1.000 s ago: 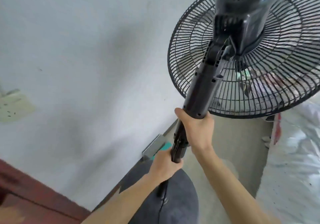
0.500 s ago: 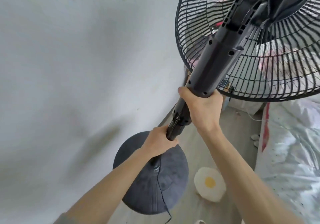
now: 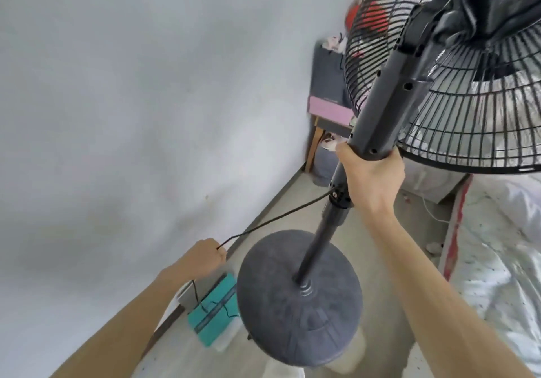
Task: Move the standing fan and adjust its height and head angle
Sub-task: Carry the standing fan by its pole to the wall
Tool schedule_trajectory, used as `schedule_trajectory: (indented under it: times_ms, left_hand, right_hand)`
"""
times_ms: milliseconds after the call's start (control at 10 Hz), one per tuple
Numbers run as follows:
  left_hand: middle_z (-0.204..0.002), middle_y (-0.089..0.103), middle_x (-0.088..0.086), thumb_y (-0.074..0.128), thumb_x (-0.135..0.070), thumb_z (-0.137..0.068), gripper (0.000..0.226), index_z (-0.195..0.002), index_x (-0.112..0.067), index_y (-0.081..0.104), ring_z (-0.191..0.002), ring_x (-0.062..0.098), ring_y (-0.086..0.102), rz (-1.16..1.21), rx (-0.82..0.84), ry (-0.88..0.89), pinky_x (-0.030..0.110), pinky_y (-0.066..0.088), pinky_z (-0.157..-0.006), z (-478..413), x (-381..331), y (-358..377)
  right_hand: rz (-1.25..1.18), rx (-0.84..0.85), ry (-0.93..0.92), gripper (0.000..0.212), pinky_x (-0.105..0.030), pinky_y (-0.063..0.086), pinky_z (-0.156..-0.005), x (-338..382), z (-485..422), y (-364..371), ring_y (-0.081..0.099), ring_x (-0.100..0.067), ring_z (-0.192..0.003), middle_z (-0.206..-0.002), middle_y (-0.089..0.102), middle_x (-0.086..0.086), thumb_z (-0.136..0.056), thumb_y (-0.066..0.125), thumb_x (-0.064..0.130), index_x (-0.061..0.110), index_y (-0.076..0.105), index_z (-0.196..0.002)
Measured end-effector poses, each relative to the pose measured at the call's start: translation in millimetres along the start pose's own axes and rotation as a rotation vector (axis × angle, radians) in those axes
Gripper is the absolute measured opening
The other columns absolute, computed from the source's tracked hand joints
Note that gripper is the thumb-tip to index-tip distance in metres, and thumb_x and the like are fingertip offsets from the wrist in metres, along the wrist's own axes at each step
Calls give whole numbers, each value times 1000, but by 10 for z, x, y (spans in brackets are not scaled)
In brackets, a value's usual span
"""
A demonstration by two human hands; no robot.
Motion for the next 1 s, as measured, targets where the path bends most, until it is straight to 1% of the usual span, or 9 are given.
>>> schedule_trajectory:
  times_ms: [100,200,300,500,600,700,800,900,1000]
  left_hand:
    - [-49,23,-6,42,-4,-97,49,-52,-17,27,-42,7,20,83,28,-39,21,23,-49,-263,-147,80]
    - [-55,38,-5,44,-14,-101,43,-58,-19,39,-48,7,33,160,38,-142,23,32,-49,-612,-144,179]
    - [-66,48,-6,46,-19,-102,36,-66,-21,47,-56,6,45,268,60,-232,15,37,-51,-1126,-93,252]
    - [-70,49,-3,48,-19,-99,22,-77,-14,52,-79,20,53,334,151,-312,24,46,-64,-2074,39,79]
    - [-67,49,-5,49,-18,-100,32,-67,-18,49,-61,13,51,325,166,-388,19,45,-58,-2602,110,-121]
    - [-64,47,-4,48,-21,-100,38,-62,-21,45,-56,9,45,354,126,-444,19,37,-51,-2885,210,-252]
    - [-65,46,-3,46,-21,-99,36,-62,-20,44,-73,21,53,345,111,-475,29,43,-67,-3116,228,-319]
    - [-65,46,-3,46,-20,-98,36,-62,-19,43,-75,22,52,349,142,-537,28,41,-67,-3241,228,-277]
    - [-65,48,0,44,-11,-96,34,-61,-13,43,-60,16,49,380,147,-585,25,36,-50,-3371,159,-292]
  right_hand:
    - [75,9,22,37,-30,59,-69,-318,-369,45,72,-9,-78,-89,73,11,-62,80,45,31,58,-89]
    - [112,27,22,41,-16,54,-59,-599,-718,149,70,-2,-72,-86,73,12,-60,80,46,28,62,-91]
    - [171,38,26,38,-13,50,-56,-887,-1166,396,68,3,-70,-85,72,15,-60,80,47,31,61,-89]
    - [281,75,120,43,-21,55,-64,-1404,-1993,1008,70,-2,-75,-86,73,11,-58,81,50,28,65,-91]
    - [293,132,163,42,-9,50,-53,-1577,-2355,1354,69,3,-71,-87,73,13,-59,84,47,30,64,-93]
    - [312,153,194,38,-7,47,-50,-1759,-2617,1596,67,9,-70,-87,72,13,-62,85,42,30,63,-92]
    - [330,197,219,37,-4,46,-49,-1970,-2865,1831,66,12,-68,-86,69,17,-66,88,38,33,59,-88]
    - [346,255,254,36,-3,44,-47,-2208,-3130,2042,64,7,-66,-83,66,21,-69,88,35,34,56,-84]
    - [362,319,289,36,-5,44,-47,-2451,-3395,2221,62,8,-70,-82,64,23,-69,87,36,30,58,-90]
Point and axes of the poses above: each hand's wrist, its own z-axis away from the middle knuckle, its own y-axis out of the palm, x = y × z, the point moved 9 cm from there along -z, towards the middle knuckle
